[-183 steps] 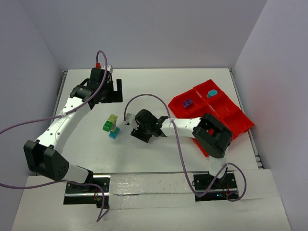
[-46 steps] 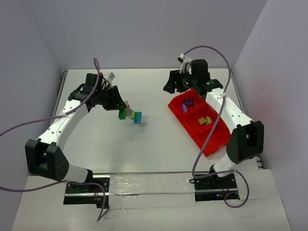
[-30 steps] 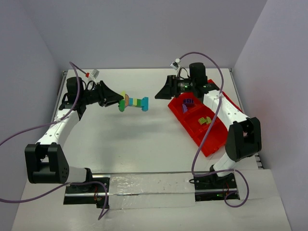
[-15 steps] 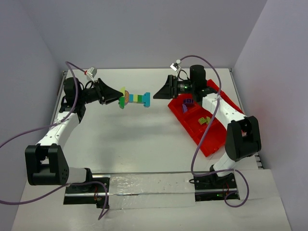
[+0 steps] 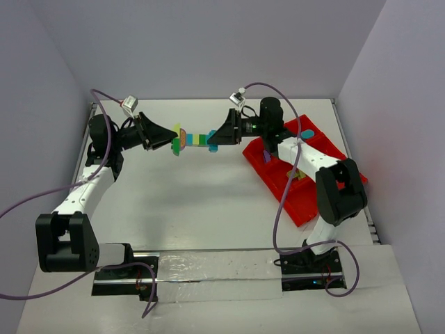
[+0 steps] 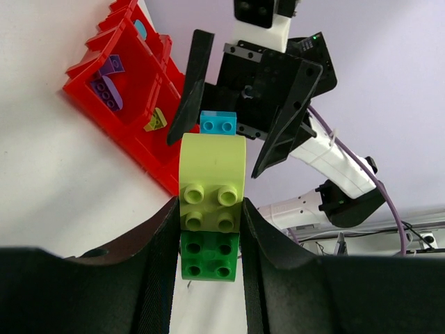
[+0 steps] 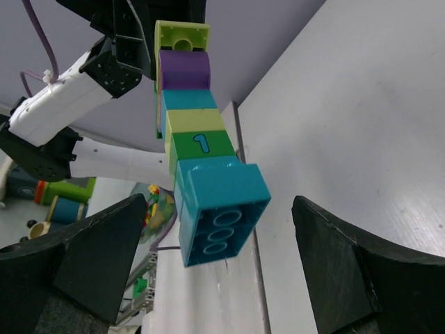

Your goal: Sort the legos into containers by color

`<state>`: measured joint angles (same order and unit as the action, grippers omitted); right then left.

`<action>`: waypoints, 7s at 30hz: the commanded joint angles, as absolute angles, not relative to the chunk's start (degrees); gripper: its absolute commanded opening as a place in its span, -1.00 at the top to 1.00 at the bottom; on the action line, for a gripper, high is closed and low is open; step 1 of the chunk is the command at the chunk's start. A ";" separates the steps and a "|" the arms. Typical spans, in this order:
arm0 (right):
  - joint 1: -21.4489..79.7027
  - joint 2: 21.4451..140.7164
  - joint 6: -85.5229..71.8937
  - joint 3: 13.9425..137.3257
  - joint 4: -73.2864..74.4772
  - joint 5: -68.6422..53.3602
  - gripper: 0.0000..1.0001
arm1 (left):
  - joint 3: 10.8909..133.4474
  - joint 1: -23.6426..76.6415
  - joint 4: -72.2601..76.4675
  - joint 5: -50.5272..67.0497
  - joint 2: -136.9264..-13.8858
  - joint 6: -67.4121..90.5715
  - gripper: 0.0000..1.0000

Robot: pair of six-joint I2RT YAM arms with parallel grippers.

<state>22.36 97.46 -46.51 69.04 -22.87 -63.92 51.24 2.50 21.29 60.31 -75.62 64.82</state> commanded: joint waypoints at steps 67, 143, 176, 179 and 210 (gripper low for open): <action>39.66 121.55 -4.02 100.75 39.32 -4.14 0.21 | 73.83 7.33 -32.03 27.77 -87.36 29.07 1.00; 42.46 93.66 18.90 76.74 8.88 -14.94 1.00 | 77.43 2.73 -26.90 53.44 -84.31 30.41 1.00; 8.32 76.14 -10.04 61.28 5.00 6.40 1.00 | 78.43 4.33 -21.93 45.62 -90.06 31.48 1.00; 4.94 78.62 -14.39 63.80 7.87 9.36 1.00 | 79.56 4.36 -22.14 44.83 -91.78 31.41 1.00; -3.91 106.41 -21.44 89.89 19.34 9.85 -0.55 | 91.35 5.49 -30.00 39.03 -102.31 25.64 1.00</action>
